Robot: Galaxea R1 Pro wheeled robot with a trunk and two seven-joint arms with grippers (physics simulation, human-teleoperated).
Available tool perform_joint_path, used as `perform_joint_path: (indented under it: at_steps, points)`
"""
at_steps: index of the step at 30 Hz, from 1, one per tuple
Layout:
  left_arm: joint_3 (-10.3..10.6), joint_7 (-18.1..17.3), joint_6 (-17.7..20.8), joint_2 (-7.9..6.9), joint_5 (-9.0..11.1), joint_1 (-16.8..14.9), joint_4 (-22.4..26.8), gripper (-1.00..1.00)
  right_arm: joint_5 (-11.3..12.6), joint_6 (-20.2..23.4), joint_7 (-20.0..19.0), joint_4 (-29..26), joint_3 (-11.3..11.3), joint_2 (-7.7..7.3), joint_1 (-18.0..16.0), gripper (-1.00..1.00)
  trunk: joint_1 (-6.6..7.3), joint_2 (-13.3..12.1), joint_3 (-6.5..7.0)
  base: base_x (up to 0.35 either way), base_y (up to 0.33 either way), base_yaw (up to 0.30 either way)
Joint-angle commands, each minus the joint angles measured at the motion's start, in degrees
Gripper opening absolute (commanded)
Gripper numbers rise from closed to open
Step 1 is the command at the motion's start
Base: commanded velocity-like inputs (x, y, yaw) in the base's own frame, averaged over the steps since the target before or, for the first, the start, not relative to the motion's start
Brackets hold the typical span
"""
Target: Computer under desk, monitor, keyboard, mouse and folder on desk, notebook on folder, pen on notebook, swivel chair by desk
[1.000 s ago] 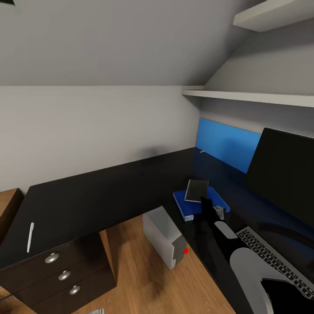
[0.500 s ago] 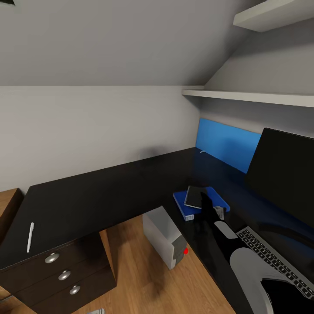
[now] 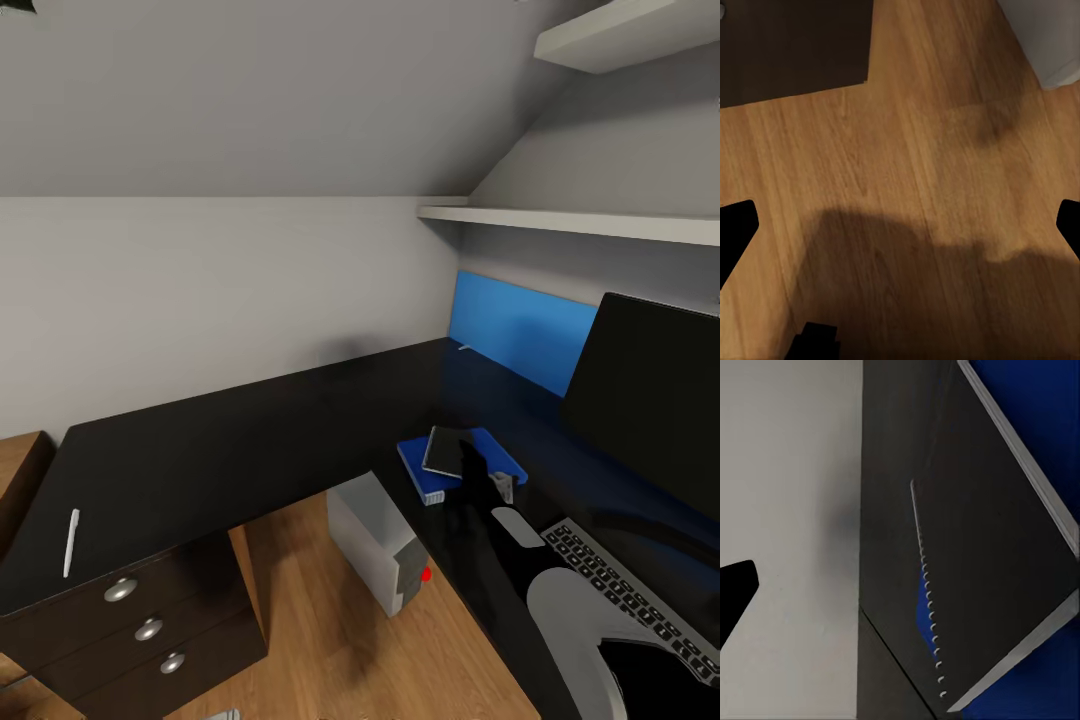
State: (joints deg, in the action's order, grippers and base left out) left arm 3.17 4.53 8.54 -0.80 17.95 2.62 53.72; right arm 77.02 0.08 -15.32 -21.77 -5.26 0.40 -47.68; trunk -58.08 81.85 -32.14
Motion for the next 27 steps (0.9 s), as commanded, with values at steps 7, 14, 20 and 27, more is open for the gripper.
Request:
perform_joint_path:
  at_steps: [7, 14, 20, 27]
  points:
    - [0.3, 0.5, 0.2, -0.08, 0.6, 0.0, 0.2, 1.0, 0.5, 0.0, -0.3, 0.0, -0.1, 0.04, 0.0, 1.0, 0.01, 0.0, -0.04, -0.274, 0.0, 0.0]
    - [0.3, 0.5, 0.2, -0.08, 0.6, 0.0, 0.2, 1.0, 0.3, -0.2, -0.7, -0.5, 0.1, 0.06, 0.0, 1.0, 0.23, -0.4, 0.14, -0.068, 0.0, 0.0]
    - [0.2, 0.5, 0.3, -0.14, 0.7, 0.0, -0.1, 1.0, 0.3, -0.3, -0.7, -2.2, 0.1, 0.43, 0.1, 1.0, 1.55, -2.8, 1.21, -0.002, 0.0, 0.0]
    - [0.2, 0.6, 0.3, -0.21, 0.7, 0.0, -0.9, 1.0, -5.3, -1.8, 0.5, -5.0, 0.3, 4.43, 0.6, 1.0, 3.08, -5.6, 2.47, 0.0, 0.0, 0.0]
